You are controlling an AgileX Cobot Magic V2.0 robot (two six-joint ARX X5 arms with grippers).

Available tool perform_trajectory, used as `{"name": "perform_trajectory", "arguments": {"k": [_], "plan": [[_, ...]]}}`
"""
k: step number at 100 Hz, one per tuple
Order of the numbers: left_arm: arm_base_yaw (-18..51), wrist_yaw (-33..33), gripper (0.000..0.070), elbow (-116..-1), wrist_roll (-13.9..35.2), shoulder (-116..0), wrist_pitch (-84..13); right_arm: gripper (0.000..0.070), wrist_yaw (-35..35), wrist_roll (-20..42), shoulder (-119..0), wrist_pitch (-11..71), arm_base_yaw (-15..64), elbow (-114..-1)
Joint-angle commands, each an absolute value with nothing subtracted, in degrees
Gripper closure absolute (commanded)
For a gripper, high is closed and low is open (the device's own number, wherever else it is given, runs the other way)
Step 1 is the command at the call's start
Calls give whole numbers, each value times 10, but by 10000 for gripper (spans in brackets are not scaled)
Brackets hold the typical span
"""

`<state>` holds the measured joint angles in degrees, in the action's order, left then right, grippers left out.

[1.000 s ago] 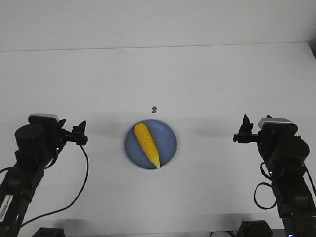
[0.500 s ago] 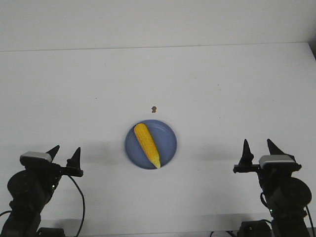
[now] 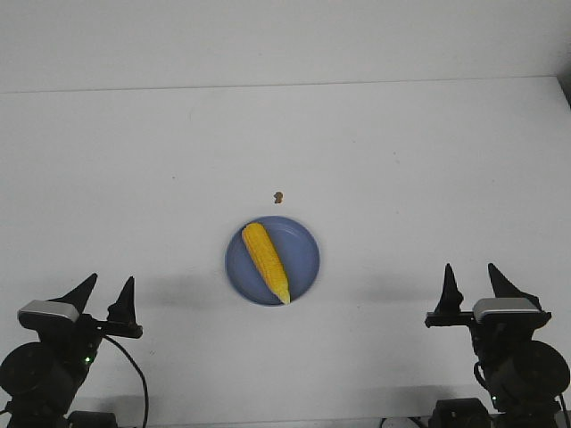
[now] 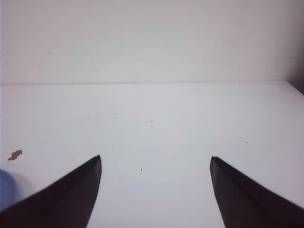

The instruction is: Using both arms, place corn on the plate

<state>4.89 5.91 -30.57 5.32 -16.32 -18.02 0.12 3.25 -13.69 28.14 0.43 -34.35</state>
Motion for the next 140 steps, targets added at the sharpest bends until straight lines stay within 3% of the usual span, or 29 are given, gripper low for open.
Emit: {"name": "perform_trajectory", "arguments": {"k": [1,11,19,140], "plan": [[49,58,453,-310,56,-163,-177,379,3,30,-139,275,5,-348],[49,58,696,-310,56,-163,-180,575,3,30,-139,275,4,-348],[49,58,694,-310,56,-163,-180,694,5,30,-139,275,4,-348],[49,58,693,-310,56,-163,-179,695,15,30,-139,266,4,-348]]}}
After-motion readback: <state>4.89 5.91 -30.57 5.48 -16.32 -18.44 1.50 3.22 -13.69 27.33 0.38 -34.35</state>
